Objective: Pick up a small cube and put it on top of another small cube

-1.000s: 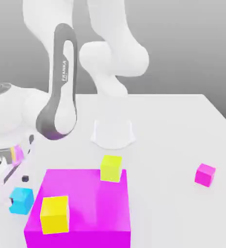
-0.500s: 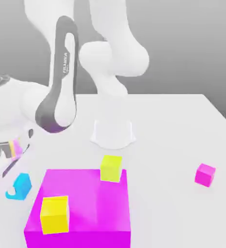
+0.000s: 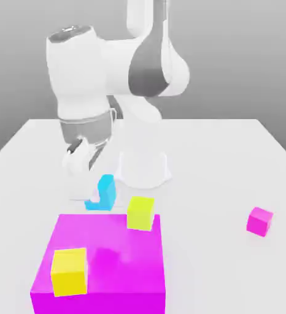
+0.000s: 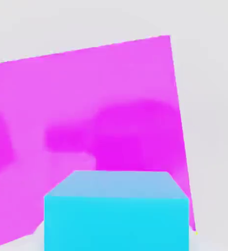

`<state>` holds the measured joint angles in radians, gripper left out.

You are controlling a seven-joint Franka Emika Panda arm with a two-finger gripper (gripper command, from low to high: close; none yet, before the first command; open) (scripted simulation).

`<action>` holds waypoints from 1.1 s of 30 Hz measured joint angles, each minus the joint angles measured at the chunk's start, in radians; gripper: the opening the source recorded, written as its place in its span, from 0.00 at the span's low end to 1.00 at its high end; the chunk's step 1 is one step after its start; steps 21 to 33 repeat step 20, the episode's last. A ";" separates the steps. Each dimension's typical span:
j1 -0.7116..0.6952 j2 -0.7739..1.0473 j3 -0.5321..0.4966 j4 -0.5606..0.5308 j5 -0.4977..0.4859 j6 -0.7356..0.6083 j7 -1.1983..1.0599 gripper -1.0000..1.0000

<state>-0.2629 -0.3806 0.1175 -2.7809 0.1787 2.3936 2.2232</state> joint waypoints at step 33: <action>0.033 -0.053 0.127 -0.077 -0.024 0.036 0.158 1.00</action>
